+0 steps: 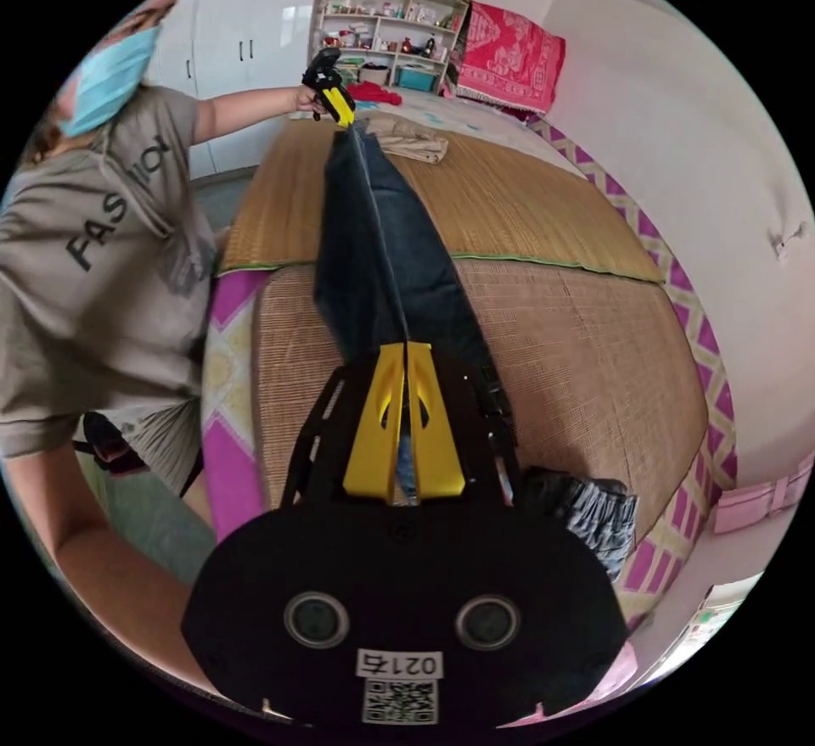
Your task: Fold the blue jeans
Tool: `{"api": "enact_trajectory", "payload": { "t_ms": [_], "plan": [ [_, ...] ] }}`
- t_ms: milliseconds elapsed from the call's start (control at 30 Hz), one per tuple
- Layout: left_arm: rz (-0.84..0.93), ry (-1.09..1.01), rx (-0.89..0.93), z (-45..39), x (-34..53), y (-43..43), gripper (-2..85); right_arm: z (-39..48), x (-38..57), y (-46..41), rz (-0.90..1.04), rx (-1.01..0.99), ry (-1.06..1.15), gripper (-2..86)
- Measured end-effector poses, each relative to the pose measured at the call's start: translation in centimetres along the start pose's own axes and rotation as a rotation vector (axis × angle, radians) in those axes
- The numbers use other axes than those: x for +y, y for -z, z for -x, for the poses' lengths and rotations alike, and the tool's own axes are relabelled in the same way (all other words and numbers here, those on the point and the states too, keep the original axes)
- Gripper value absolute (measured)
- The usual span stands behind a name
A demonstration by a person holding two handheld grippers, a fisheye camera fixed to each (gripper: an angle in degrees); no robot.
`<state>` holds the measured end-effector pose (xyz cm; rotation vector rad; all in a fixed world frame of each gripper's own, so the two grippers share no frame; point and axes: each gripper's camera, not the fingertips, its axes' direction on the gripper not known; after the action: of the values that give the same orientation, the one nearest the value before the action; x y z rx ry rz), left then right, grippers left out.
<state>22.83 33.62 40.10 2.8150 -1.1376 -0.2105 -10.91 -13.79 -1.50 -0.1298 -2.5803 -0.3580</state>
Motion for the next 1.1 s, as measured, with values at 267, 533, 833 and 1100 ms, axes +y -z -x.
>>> {"api": "enact_trajectory", "payload": {
  "t_ms": [267, 533, 833, 1100],
  "plan": [
    [0.040, 0.310, 0.082, -14.0, 12.5, -5.1, -0.9, 17.4, 11.5, -6.6, 0.137, -0.104, -0.092, -0.6],
    [-0.365, 0.671, -0.010, -13.8, 23.3, -1.6, -0.9, 17.0, 22.0, -7.7, 0.021, -0.112, -0.429, 4.5],
    [-0.242, 0.910, -0.257, -5.9, 24.2, -1.3, -0.9, 4.5, 30.2, -5.3, -0.070, 0.126, -0.769, 9.7],
    [-0.230, 1.081, -0.162, -1.7, 26.8, -3.6, -1.0, -8.8, 39.9, -10.7, -0.152, -0.237, -1.082, 6.7]
  ]
}}
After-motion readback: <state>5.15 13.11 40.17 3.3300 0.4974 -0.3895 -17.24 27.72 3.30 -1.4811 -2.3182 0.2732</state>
